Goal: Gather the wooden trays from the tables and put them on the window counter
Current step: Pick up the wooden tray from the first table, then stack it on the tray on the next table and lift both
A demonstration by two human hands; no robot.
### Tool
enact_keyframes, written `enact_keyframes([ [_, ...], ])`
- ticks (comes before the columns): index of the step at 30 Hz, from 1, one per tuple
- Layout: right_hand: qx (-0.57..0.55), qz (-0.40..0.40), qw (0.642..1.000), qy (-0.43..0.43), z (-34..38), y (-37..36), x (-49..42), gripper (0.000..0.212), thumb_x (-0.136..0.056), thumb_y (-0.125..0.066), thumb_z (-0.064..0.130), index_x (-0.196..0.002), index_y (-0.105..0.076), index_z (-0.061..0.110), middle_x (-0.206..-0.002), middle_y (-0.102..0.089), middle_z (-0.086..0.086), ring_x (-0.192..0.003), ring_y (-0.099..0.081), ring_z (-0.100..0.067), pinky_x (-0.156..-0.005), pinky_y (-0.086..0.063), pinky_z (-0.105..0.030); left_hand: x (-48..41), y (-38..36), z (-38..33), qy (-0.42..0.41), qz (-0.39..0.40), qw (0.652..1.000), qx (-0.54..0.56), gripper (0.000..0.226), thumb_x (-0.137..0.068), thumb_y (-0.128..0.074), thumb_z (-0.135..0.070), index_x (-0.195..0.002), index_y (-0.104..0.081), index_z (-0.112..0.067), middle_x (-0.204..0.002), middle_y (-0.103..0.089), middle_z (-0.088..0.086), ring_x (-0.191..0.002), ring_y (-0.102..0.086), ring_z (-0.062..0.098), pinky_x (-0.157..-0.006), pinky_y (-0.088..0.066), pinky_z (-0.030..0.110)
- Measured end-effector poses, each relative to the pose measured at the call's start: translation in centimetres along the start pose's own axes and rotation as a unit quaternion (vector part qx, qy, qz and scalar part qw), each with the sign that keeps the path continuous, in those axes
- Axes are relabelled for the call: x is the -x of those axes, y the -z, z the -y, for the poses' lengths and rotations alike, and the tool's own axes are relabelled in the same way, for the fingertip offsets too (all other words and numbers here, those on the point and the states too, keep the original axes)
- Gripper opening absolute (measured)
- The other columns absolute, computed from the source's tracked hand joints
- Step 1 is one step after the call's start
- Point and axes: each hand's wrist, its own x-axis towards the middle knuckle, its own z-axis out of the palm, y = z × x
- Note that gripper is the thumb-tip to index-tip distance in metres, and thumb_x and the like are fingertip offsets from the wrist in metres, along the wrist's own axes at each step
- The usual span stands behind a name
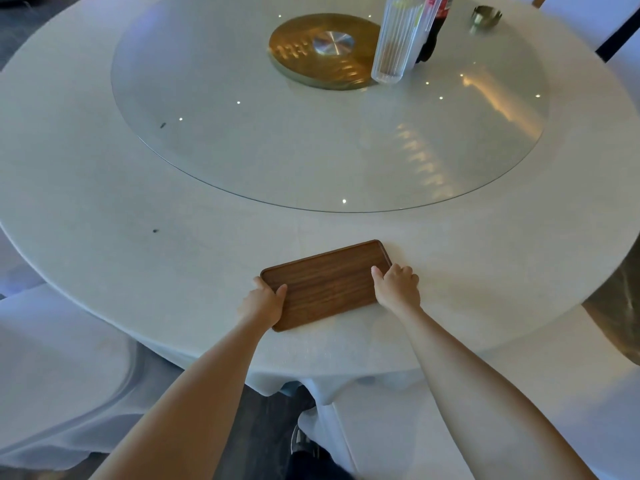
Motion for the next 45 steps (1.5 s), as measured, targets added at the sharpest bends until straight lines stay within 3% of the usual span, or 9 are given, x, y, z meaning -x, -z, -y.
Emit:
enact_keyframes([
  [6, -0.029, 0.013, 0.999, -0.033, -0.5, 0.2, -0.5, 0.06, -0.098, -0.032, 0.041, -0.136, -0.032, -0.006, -0.14, -0.04, -0.023, -0.13, -0.037, -0.037, -0.104, -0.036, -0.044, -0.3, -0.1, 0.6, 0.026, 0.01, 0.999, 0.03, 0.051, -0.097, -0.036, -0.041, -0.125, -0.037, 0.001, -0.12, -0.059, 0.021, -0.108, -0.059, 0.038, -0.088, -0.05, 0.043],
  [16, -0.077, 0.021, 0.995, -0.059, -1.0, -0.2, 0.1, 0.056, -0.099, -0.024, 0.042, -0.126, -0.047, -0.002, -0.129, -0.054, -0.021, -0.119, -0.052, -0.037, -0.096, -0.042, -0.04, -0.3, 0.7, 1.8, 0.005, -0.027, 0.998, 0.058, 0.042, -0.1, -0.031, -0.029, -0.121, -0.04, 0.006, -0.12, -0.058, 0.026, -0.108, -0.056, 0.04, -0.072, -0.039, 0.036],
  [23, -0.128, -0.009, 0.991, -0.04, -0.9, 0.0, 1.3, 0.053, -0.099, -0.026, 0.039, -0.118, -0.053, -0.003, -0.122, -0.059, -0.022, -0.114, -0.055, -0.037, -0.091, -0.044, -0.039, 0.0, 2.3, 2.4, 0.005, -0.053, 0.993, 0.11, 0.037, -0.099, -0.031, -0.019, -0.117, -0.044, 0.01, -0.12, -0.056, 0.03, -0.109, -0.054, 0.043, -0.084, -0.045, 0.042],
  [28, -0.18, -0.036, 0.983, -0.009, 0.5, 0.6, 2.2, 0.047, -0.099, -0.029, 0.034, -0.106, -0.056, -0.004, -0.113, -0.062, -0.023, -0.108, -0.056, -0.038, -0.079, -0.039, -0.036, 0.7, 4.6, 2.9, -0.009, -0.076, 0.988, 0.133, 0.036, -0.099, -0.028, -0.017, -0.116, -0.046, 0.009, -0.12, -0.056, 0.03, -0.109, -0.054, 0.042, -0.082, -0.044, 0.04],
  [32, -0.223, -0.059, 0.973, 0.021, 2.3, 0.9, 2.6, 0.033, -0.099, -0.031, 0.03, -0.086, -0.045, 0.003, -0.091, -0.053, -0.016, -0.094, -0.054, -0.035, -0.073, -0.033, -0.031, 1.2, 6.9, 3.9, -0.026, -0.107, 0.985, 0.136, 0.037, -0.099, -0.028, -0.02, -0.115, -0.046, 0.008, -0.119, -0.057, 0.029, -0.109, -0.054, 0.042, -0.086, -0.045, 0.042],
  [35, -0.241, -0.078, 0.966, 0.054, 4.1, 0.7, 3.5, 0.032, -0.099, -0.033, 0.028, -0.082, -0.042, 0.003, -0.087, -0.05, -0.013, -0.083, -0.045, -0.026, -0.072, -0.031, -0.031, 1.8, 8.6, 5.4, -0.035, -0.145, 0.979, 0.138, 0.038, -0.099, -0.027, -0.021, -0.112, -0.047, 0.007, -0.117, -0.058, 0.029, -0.107, -0.055, 0.042, -0.083, -0.043, 0.04],
  [39, -0.258, -0.086, 0.957, 0.101, 7.4, 0.4, 5.2, 0.04, -0.099, -0.034, 0.027, -0.061, -0.034, 0.012, -0.076, -0.048, -0.009, -0.081, -0.043, -0.026, -0.071, -0.03, -0.031, 3.0, 11.0, 7.9, -0.033, -0.189, 0.969, 0.156, 0.032, -0.1, -0.026, -0.022, -0.101, -0.046, 0.001, -0.114, -0.059, 0.028, -0.101, -0.055, 0.041, -0.073, -0.036, 0.035],
  [42, -0.261, -0.08, 0.952, 0.135, 10.4, 0.0, 6.9, 0.039, -0.099, -0.033, 0.027, -0.065, -0.037, 0.01, -0.063, -0.041, 0.0, -0.08, -0.044, -0.026, -0.07, -0.031, -0.031, 4.2, 12.8, 10.6, -0.014, -0.224, 0.96, 0.17, 0.025, -0.1, -0.025, -0.023, -0.092, -0.04, -0.004, -0.113, -0.059, 0.029, -0.098, -0.055, 0.04, -0.073, -0.035, 0.036],
  [45, -0.263, -0.07, 0.946, 0.174, 13.6, -0.9, 8.9, 0.032, -0.099, -0.033, 0.028, -0.081, -0.043, 0.004, -0.066, -0.042, -0.001, -0.081, -0.045, -0.026, -0.071, -0.031, -0.031, 5.6, 14.7, 13.7, 0.014, -0.262, 0.949, 0.175, 0.037, -0.1, -0.024, -0.026, -0.106, -0.047, 0.002, -0.113, -0.06, 0.027, -0.104, -0.056, 0.041, -0.079, -0.042, 0.04],
])
